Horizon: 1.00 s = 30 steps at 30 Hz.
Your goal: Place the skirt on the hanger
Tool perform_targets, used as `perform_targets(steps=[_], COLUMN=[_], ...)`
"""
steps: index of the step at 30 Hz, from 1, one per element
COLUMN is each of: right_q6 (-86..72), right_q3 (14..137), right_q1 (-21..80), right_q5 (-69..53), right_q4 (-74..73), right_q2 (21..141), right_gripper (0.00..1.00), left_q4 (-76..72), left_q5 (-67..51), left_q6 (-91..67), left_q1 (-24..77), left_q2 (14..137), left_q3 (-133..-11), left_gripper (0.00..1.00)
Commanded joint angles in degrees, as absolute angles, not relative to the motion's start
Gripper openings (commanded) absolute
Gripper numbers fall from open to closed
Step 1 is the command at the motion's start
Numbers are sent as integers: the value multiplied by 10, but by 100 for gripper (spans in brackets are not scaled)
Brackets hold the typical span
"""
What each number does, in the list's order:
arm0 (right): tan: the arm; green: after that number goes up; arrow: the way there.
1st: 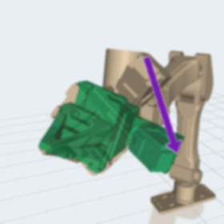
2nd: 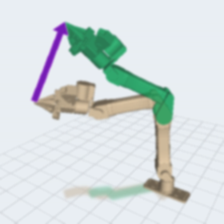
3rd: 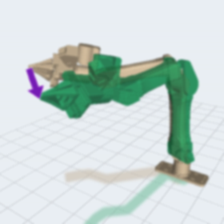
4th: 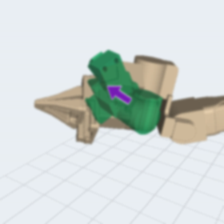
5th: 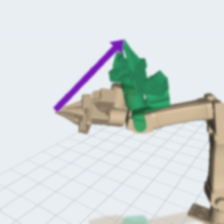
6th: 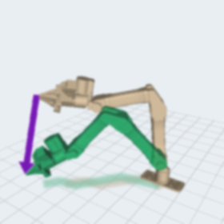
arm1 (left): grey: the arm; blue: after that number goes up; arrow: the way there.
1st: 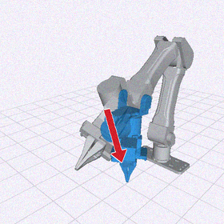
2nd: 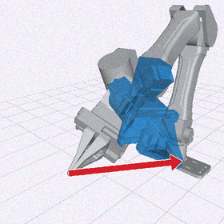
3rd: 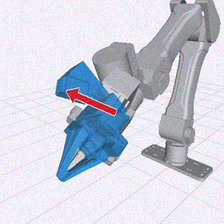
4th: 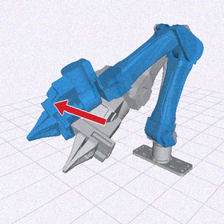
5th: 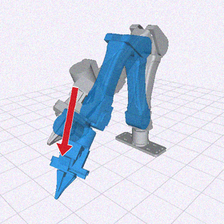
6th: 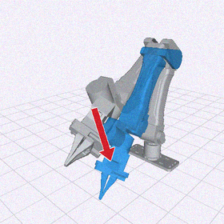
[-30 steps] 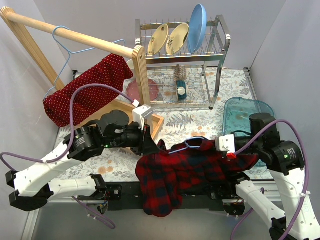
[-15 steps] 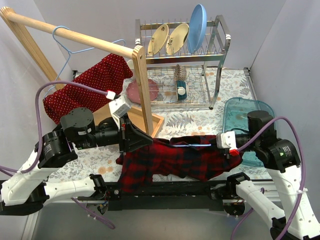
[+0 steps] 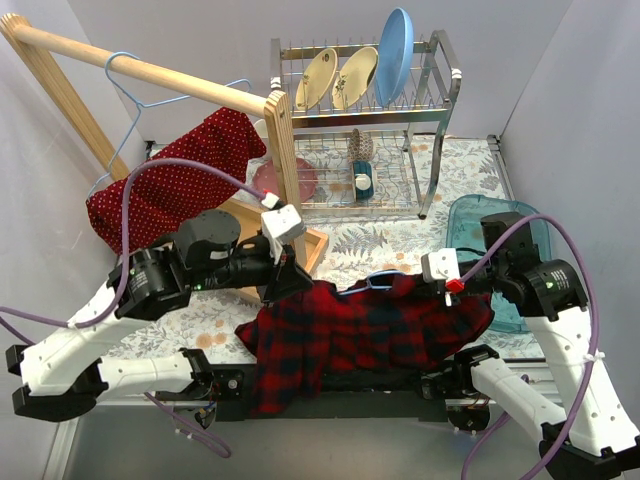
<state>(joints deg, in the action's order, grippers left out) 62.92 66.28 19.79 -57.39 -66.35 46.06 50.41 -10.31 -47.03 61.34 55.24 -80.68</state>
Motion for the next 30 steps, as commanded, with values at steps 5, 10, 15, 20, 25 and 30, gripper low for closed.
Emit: perform_targets(steps=[5, 10, 15, 20, 25, 30], right_q6=[730, 667, 640, 606, 568, 541], right_q3=[727, 743, 736, 746, 734, 716], right_q1=[200, 213, 238, 243, 242, 242], right_q5=[-545, -576, -591, -598, -586, -580], right_q4=[-709, -661, -642, -635, -611, -587], right_q2=[501, 532, 531, 505, 476, 474], right_gripper=[1, 1, 1, 1, 1, 1], left_q4=[537, 468, 418, 477, 467, 419], left_q5=[-148, -248, -281, -155, -50, -59], left_q6=[-403, -405, -395, -361, -371, -399], left_q1=[612, 612, 612, 612, 612, 612], left_q2=[583, 640, 686, 682, 590, 490], left_q3=[-1012, -985, -969, -941, -792, -702], left_gripper=[0, 0, 0, 0, 6, 64])
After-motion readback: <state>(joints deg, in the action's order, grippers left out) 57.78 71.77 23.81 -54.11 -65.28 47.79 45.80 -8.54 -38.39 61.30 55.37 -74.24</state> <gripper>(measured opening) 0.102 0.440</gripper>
